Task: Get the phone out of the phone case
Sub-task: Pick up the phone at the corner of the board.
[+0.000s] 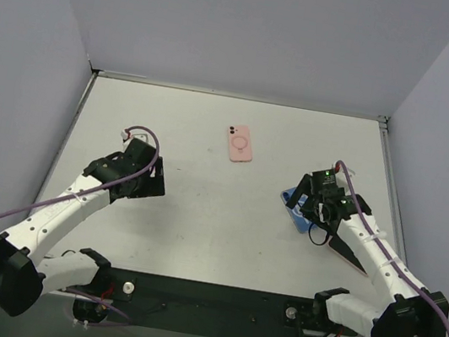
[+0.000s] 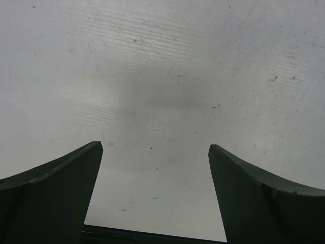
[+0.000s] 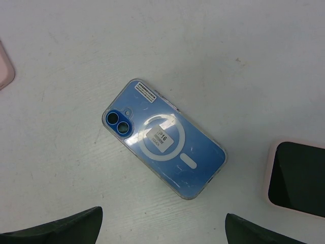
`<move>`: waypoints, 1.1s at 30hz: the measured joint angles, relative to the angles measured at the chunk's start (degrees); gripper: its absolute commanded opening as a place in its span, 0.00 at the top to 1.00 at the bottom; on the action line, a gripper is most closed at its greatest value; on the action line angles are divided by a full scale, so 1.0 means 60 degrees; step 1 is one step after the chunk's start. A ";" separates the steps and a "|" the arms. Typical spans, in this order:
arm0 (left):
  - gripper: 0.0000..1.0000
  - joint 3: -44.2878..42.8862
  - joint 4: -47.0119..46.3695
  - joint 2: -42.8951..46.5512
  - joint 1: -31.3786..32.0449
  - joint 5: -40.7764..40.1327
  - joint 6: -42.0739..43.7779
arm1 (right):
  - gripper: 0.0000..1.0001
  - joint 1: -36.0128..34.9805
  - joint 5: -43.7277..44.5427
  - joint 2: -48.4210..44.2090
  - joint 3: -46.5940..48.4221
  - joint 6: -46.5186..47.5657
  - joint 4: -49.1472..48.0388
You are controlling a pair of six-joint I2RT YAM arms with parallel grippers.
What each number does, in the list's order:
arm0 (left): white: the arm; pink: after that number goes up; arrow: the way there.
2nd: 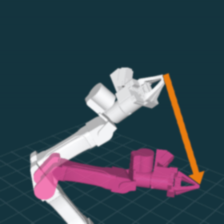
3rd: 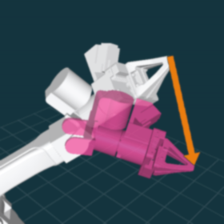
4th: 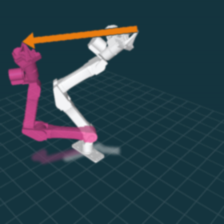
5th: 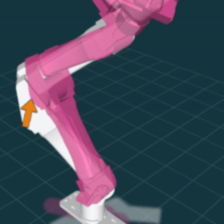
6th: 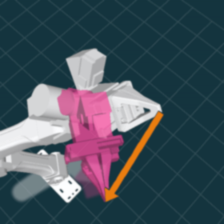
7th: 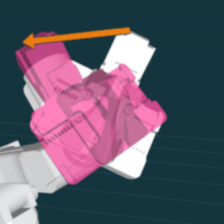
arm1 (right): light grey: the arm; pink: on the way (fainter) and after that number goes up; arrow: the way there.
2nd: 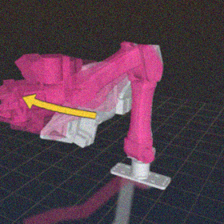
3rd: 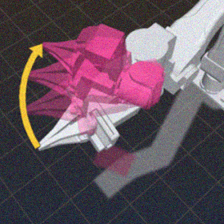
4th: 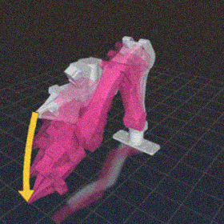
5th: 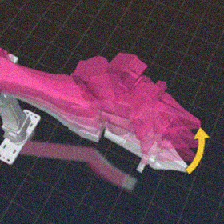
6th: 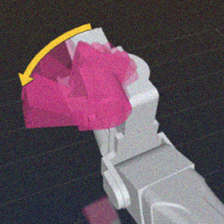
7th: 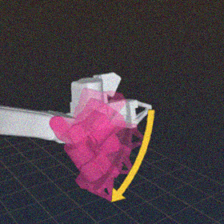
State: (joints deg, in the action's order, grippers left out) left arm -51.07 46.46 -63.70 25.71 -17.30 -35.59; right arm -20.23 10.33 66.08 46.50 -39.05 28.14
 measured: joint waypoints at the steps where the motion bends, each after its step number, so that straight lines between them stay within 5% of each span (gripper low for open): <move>1: 0.03 0.0000 0.0004 -0.0025 0.0000 0.0000 0.0000 | 0.01 0.0000 0.0000 -0.0011 0.0000 -0.0011 0.0000; 12: 0.03 0.0000 0.0015 -0.0138 -0.0007 0.0007 -0.0004 | 0.01 0.0506 0.0226 -0.0266 0.0000 -0.0790 0.0321; 24: 0.03 0.0000 -0.0186 0.0404 -0.0004 0.1246 0.0484 | 0.03 0.5300 -0.0408 -0.0772 -0.0965 -0.2623 0.1257; 33: 0.02 -0.0095 -0.0331 0.0466 -0.0004 0.1701 0.1027 | 0.00 0.6226 -0.0058 -0.2280 -0.1985 -0.5996 0.1825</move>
State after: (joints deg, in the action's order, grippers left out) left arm -51.64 44.47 -60.90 25.69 -7.09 -29.43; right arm 17.12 9.98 52.40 34.59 -75.02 39.09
